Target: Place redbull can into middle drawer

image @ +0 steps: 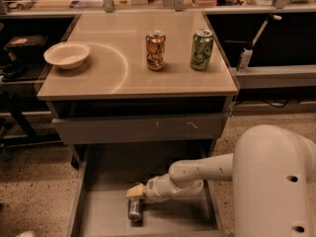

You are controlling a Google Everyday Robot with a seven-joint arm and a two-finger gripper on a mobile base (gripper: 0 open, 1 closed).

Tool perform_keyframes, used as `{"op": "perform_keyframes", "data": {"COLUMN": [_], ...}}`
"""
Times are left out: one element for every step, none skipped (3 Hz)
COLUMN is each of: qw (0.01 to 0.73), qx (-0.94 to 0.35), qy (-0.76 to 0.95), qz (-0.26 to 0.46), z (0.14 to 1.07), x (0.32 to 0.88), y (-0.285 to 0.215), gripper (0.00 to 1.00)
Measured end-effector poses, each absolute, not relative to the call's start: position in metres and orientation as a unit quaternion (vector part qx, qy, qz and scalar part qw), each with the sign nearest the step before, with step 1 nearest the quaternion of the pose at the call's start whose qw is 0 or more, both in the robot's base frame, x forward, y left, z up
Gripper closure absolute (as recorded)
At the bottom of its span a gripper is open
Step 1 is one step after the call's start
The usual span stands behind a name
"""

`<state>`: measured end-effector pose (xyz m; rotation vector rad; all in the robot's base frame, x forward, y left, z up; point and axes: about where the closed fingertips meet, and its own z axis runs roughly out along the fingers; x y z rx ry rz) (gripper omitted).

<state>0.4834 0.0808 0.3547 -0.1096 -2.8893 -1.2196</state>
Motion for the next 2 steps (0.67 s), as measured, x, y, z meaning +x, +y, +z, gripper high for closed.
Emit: {"op": "perform_keyframes", "data": {"qw": [0.002,0.002], "qx": [-0.035,-0.035], "qy": [-0.921,-0.921], "qz": [-0.389,-0.389], "z": [0.3547,0.3547], "x": [0.4834,0.4834], "y": [0.0808,0.0808], "gripper": [0.34,0.12]}}
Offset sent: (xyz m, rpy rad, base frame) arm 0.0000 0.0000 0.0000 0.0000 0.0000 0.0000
